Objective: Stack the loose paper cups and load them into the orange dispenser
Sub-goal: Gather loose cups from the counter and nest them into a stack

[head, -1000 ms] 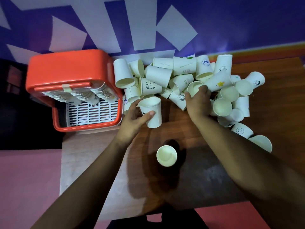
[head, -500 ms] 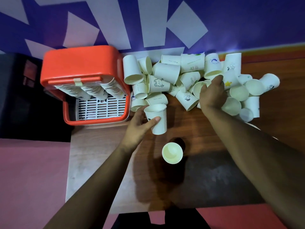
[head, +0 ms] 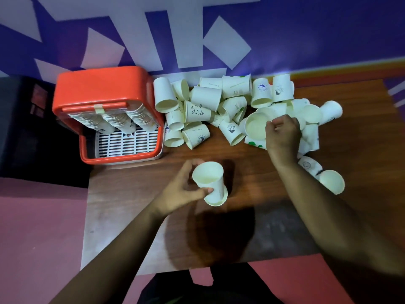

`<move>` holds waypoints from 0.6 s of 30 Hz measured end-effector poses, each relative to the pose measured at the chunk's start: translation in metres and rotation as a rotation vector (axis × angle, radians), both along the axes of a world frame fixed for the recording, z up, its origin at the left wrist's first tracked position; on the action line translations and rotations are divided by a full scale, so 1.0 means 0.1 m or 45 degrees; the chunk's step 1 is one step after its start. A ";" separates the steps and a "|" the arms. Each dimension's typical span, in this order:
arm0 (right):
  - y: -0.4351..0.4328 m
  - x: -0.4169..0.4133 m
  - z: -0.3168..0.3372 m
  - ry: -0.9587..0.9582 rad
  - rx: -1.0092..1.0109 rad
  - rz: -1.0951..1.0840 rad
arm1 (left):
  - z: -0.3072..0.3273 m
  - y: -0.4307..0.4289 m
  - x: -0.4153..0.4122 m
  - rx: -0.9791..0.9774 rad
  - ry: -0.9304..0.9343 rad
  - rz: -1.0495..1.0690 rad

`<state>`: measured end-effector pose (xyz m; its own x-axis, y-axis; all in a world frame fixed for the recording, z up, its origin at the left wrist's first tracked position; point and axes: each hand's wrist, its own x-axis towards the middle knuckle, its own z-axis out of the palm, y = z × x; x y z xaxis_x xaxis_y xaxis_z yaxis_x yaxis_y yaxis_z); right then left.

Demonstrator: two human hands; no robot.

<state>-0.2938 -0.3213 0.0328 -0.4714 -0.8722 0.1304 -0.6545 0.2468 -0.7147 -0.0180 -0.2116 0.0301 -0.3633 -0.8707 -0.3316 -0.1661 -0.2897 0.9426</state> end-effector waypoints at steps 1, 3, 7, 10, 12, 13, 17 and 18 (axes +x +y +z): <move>0.12 0.00 0.05 -0.085 0.016 -0.001 | -0.04 0.07 -0.01 -0.038 -0.052 -0.055; 0.36 0.02 0.10 -0.260 0.042 0.002 | -0.12 0.17 -0.04 -0.173 -0.219 -0.144; 0.83 0.01 0.12 -0.399 0.091 0.084 | -0.30 0.25 -0.18 -0.385 -0.434 -0.185; 1.11 -0.02 0.09 -0.445 0.117 0.077 | -0.42 0.29 -0.31 -0.424 -0.634 -0.099; 1.27 -0.02 0.07 -0.440 0.136 0.092 | -0.50 0.32 -0.36 -0.375 -0.721 -0.091; 1.34 -0.02 0.07 -0.445 0.139 0.105 | -0.54 0.33 -0.38 -0.338 -0.745 -0.126; 1.48 0.08 0.04 -0.451 0.171 0.214 | -0.55 0.35 -0.32 -0.269 -0.710 -0.279; 1.49 0.11 0.04 -0.431 0.178 0.251 | -0.49 0.35 -0.29 -0.277 -0.633 -0.235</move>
<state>-0.2823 -0.1723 0.0366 -0.2896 -0.9483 -0.1297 -0.4328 0.2506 -0.8660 -0.0473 -0.1761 -0.0191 -0.3623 -0.8747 -0.3218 -0.6342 -0.0217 0.7729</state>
